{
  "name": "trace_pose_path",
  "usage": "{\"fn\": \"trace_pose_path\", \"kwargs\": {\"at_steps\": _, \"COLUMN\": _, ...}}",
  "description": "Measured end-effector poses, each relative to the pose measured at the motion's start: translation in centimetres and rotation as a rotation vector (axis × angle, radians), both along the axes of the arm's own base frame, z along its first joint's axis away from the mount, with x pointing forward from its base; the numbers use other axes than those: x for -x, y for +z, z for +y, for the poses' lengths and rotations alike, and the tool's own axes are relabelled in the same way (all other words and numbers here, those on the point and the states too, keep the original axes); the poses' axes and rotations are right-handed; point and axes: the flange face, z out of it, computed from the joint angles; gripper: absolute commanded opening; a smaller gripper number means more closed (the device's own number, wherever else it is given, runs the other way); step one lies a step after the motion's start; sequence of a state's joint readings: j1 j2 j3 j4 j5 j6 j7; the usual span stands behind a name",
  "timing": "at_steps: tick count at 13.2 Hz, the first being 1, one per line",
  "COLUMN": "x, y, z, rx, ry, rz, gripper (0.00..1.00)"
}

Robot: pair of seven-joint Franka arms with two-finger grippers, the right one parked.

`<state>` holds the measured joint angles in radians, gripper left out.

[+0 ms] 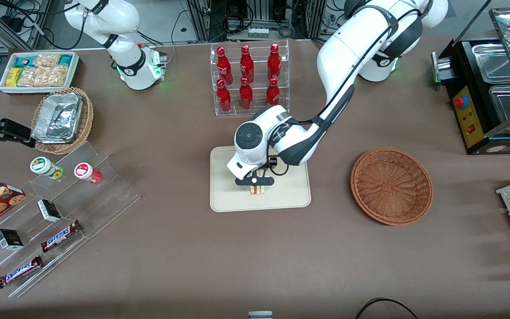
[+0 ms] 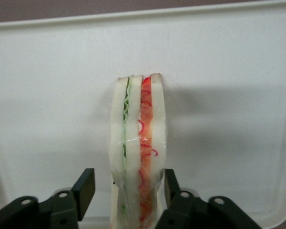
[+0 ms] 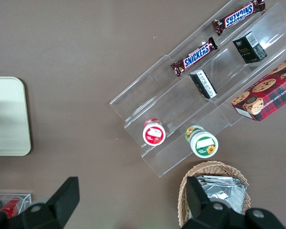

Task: Place sandwich from basket to tray

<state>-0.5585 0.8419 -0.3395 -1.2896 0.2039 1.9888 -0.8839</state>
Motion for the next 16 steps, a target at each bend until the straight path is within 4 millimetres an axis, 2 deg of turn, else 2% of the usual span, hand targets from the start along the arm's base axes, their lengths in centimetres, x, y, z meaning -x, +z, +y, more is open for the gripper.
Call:
{"fn": "trace_pose_path", "kwargs": {"at_steps": 2, "x": -0.9, "y": 4.0, "z": 0.8, "rx": -0.014, "ry": 0.03, "rz": -0.016, "gripper": 1.0}}
{"fn": "trace_pose_path", "kwargs": {"at_steps": 4, "x": -2.6, "y": 10.1, "z": 3.2, "rx": -0.011, "ry": 0.099, "rz": -0.045, "gripper": 1.0}}
{"fn": "trace_pose_path", "kwargs": {"at_steps": 7, "x": -4.4, "y": 20.1, "z": 9.7, "rx": -0.045, "ry": 0.192, "rz": -0.065, "gripper": 1.0}}
{"fn": "trace_pose_path", "kwargs": {"at_steps": 8, "x": -4.7, "y": 22.5, "z": 11.9, "rx": -0.062, "ry": 0.22, "rz": -0.066, "gripper": 1.0}}
{"fn": "trace_pose_path", "kwargs": {"at_steps": 10, "x": -5.5, "y": 25.9, "z": 16.1, "rx": -0.084, "ry": 0.271, "rz": -0.07, "gripper": 1.0}}
{"fn": "trace_pose_path", "kwargs": {"at_steps": 11, "x": -5.8, "y": 27.0, "z": 18.3, "rx": -0.098, "ry": 0.282, "rz": -0.062, "gripper": 1.0}}
{"fn": "trace_pose_path", "kwargs": {"at_steps": 16, "x": -7.4, "y": 30.6, "z": 28.1, "rx": -0.125, "ry": 0.239, "rz": -0.01, "gripper": 1.0}}
